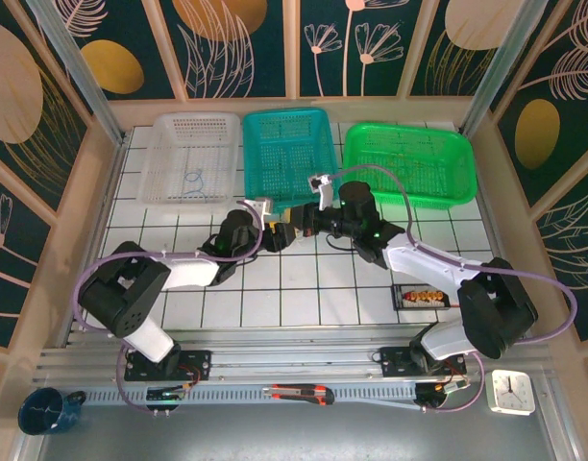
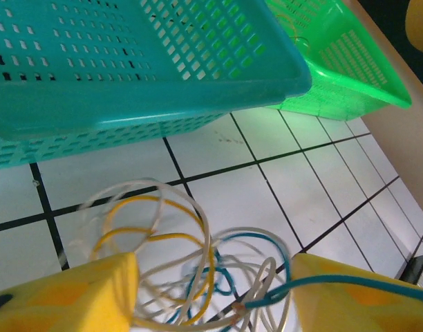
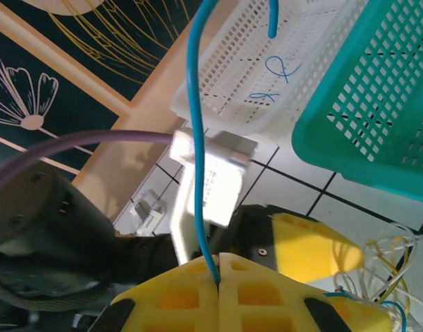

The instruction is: Untangle the cables

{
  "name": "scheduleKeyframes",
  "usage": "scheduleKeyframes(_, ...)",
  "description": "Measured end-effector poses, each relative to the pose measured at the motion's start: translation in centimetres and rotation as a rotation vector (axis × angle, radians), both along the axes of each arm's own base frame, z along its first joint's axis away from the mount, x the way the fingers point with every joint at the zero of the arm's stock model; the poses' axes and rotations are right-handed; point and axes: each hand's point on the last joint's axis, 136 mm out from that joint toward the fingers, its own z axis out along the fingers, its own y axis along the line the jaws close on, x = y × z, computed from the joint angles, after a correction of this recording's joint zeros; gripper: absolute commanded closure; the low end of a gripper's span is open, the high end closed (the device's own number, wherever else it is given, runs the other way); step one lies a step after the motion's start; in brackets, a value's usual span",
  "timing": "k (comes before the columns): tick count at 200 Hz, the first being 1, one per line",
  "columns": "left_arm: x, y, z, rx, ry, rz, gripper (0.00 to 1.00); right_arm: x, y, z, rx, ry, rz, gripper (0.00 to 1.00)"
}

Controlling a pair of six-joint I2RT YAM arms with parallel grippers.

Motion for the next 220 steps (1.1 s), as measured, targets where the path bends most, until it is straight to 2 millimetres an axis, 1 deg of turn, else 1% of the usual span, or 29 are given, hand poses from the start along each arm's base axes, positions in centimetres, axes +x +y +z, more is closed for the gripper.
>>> scheduleKeyframes(18,0.2,0.0,-0.3,-0.006,0.003,0.009,0.64,-0.1,0.2,1.1,0.026,-0.001,0.011,1.0)
scheduleKeyframes(34,0.3,-0.1,-0.3,-0.008,-0.005,0.009,0.7,-0.2,0.4,2.5,0.052,-0.009,0.02,1.0)
scheduleKeyframes(54,0.4,-0.2,-0.7,-0.01,-0.004,0.01,0.72,-0.2,0.7,5.0,0.093,-0.033,0.032,1.0)
scheduleKeyframes(79,0.0,0.2,-1.8,-0.001,0.011,0.01,0.73,-0.2,1.0,9.5,0.159,-0.093,0.05,1.0)
scheduleKeyframes(98,-0.4,0.4,-2.6,-0.001,0.021,0.012,0.73,-0.4,1.1,12.5,0.204,-0.126,0.063,1.0)
scheduleKeyframes(109,-0.5,0.5,-2.8,-0.004,0.023,0.014,0.74,-0.6,1.0,13.7,0.221,-0.135,0.071,1.0)
scheduleKeyframes(123,-0.5,0.5,-3.0,-0.011,0.024,0.017,0.74,-0.7,0.9,14.8,0.24,-0.135,0.077,1.0)
scheduleKeyframes(138,-0.8,0.7,-3.3,-0.014,0.03,0.019,0.74,-0.7,0.4,16.0,0.263,-0.143,0.071,1.0)
scheduleKeyframes(161,-1.2,1.0,-3.9,-0.012,0.046,0.023,0.74,-0.4,-1.1,18.0,0.299,-0.163,0.048,1.0)
scheduleKeyframes(180,-1.2,1.0,-3.6,-0.024,0.035,0.024,0.75,0.2,-2.3,19.6,0.322,-0.181,0.024,1.0)
scheduleKeyframes(199,-1.1,0.9,-3.1,-0.046,0.018,0.026,0.74,0.6,-3.0,21.2,0.344,-0.195,0.01,1.0)
scheduleKeyframes(214,-1.5,1.2,-3.8,-0.04,0.033,0.029,0.74,0.6,-3.7,23.4,0.373,-0.226,0.009,1.0)
scheduleKeyframes(220,-1.7,1.3,-4.2,-0.035,0.044,0.03,0.74,0.6,-4.1,24.7,0.391,-0.252,0.007,1.0)
